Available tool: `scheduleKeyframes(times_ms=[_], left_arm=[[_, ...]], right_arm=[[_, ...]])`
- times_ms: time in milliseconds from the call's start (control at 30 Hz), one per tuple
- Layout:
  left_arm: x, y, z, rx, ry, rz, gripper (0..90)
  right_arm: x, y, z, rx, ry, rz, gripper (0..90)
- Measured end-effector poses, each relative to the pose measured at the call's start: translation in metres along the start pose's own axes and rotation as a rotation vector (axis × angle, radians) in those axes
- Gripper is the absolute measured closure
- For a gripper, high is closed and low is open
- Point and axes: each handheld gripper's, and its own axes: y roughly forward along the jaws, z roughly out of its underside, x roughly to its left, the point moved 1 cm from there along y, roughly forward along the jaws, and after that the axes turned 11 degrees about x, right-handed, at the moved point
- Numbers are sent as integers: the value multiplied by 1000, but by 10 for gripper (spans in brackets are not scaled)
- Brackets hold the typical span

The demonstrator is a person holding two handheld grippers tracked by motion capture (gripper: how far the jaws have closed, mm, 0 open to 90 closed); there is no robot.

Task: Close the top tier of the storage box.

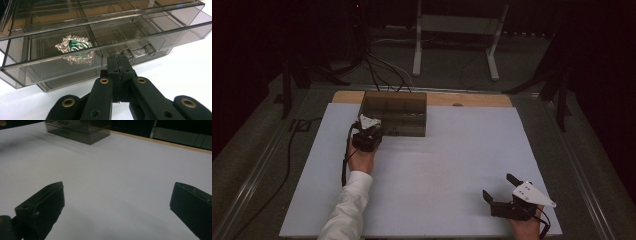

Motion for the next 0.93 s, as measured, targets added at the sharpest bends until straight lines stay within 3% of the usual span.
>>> scheduleKeyframes(times_ms=[233, 367, 533, 633, 700, 767, 800, 867, 900, 933], left_arm=[[3, 12, -12, -2, -11, -23, 900], [4, 20, -18, -9, -39, -29, 900], [6, 19, -13, -8, -37, -30, 897], [4, 0, 7, -42, -34, 11, 693], [3, -23, 31, -48, 21, 29, 518], [3, -49, 61, -75, 36, 115, 459], [2, -61, 74, -97, 35, 106, 388], [-1, -79, 100, -151, 20, 47, 161], [-1, -83, 111, -161, 30, 31, 131], [-1, -85, 118, -169, 7, 35, 55]], right_arm=[[0, 0, 0, 0, -1, 1, 0], [0, 0, 0, 1, 2, 2, 0], [-1, 0, 1, 3, 1, 2, 0], [-1, -2, 0, -4, 6, 4, 0], [-3, -4, 2, -8, 11, 8, 0], [-5, -4, 3, -2, 20, 9, 0], [-5, -4, 3, -2, 21, 10, 0], [-3, -4, 3, -2, 16, 11, 0], [-1, -3, 3, 0, 14, 8, 0], [0, -3, 3, 2, 6, 7, 0]])
